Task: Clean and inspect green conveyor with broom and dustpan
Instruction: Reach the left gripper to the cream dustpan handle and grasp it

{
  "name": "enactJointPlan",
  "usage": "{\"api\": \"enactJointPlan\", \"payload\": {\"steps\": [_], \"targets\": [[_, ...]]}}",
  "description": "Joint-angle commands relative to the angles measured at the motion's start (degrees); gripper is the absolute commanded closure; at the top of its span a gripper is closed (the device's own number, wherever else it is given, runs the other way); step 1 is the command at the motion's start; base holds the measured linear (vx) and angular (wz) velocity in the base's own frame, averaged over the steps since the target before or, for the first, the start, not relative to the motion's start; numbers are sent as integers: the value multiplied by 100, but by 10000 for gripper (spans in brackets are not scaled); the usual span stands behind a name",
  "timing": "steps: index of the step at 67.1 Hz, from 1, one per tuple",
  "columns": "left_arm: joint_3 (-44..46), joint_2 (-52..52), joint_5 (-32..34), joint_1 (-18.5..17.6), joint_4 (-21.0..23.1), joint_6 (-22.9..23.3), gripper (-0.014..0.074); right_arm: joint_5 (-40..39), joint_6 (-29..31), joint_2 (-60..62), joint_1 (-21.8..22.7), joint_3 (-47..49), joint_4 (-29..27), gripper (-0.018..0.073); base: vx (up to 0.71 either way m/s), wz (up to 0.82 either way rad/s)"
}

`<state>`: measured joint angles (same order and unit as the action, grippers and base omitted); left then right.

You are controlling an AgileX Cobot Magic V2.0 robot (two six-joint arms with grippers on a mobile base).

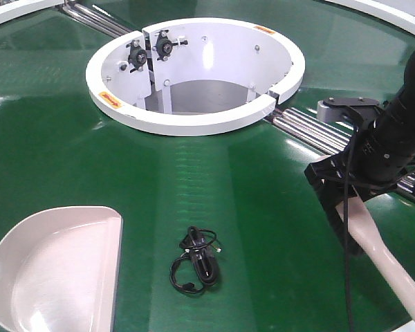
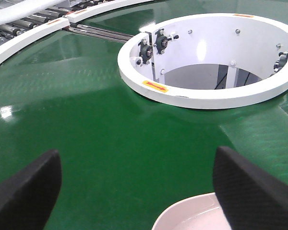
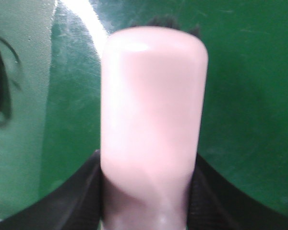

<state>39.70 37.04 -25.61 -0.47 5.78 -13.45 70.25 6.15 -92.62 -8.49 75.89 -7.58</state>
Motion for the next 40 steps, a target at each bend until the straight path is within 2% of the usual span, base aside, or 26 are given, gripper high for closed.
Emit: {"api": "enactJointPlan", "payload": {"steps": [1, 17, 32, 40], "targets": [[202, 14, 406, -36, 78, 19, 6, 319, 59, 235, -10, 111, -11, 562, 0, 0], [202, 14, 406, -36, 78, 19, 6, 319, 165, 235, -10, -403, -10, 562, 0, 0], [202, 14, 406, -36, 72, 3, 6, 306, 165, 235, 4, -417, -1, 562, 0, 0], [202, 14, 397, -36, -148, -151, 6, 322, 165, 235, 4, -417, -1, 562, 0, 0]]}}
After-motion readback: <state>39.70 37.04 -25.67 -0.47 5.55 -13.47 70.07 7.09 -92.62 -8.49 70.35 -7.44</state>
